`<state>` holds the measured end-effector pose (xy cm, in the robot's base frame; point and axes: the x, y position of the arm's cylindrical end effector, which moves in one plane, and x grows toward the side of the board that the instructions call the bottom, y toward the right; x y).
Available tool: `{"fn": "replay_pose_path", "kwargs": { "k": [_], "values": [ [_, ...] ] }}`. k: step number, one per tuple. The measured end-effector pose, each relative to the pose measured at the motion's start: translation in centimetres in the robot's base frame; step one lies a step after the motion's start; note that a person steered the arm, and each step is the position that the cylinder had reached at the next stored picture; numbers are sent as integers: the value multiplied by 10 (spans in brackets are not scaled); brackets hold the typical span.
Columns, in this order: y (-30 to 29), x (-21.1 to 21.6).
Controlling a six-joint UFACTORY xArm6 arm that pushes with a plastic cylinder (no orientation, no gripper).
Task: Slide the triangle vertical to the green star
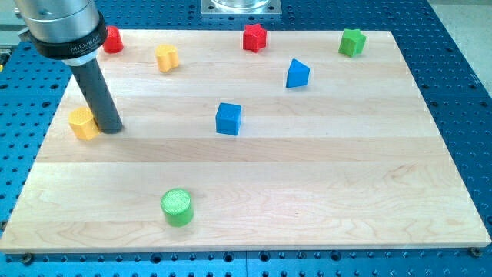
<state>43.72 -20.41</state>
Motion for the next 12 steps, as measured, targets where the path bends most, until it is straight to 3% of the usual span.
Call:
{"fn": "replay_pose_path", "kwargs": {
  "k": [1, 2, 3, 4, 5, 6, 7, 8, 10, 12],
  "values": [
    [5, 1],
    [82, -4],
    [122, -71],
    [229, -120],
    [337, -121],
    [352, -143],
    [401, -126],
    [407, -46],
    [410, -117],
    [379, -51]
  ]
}}
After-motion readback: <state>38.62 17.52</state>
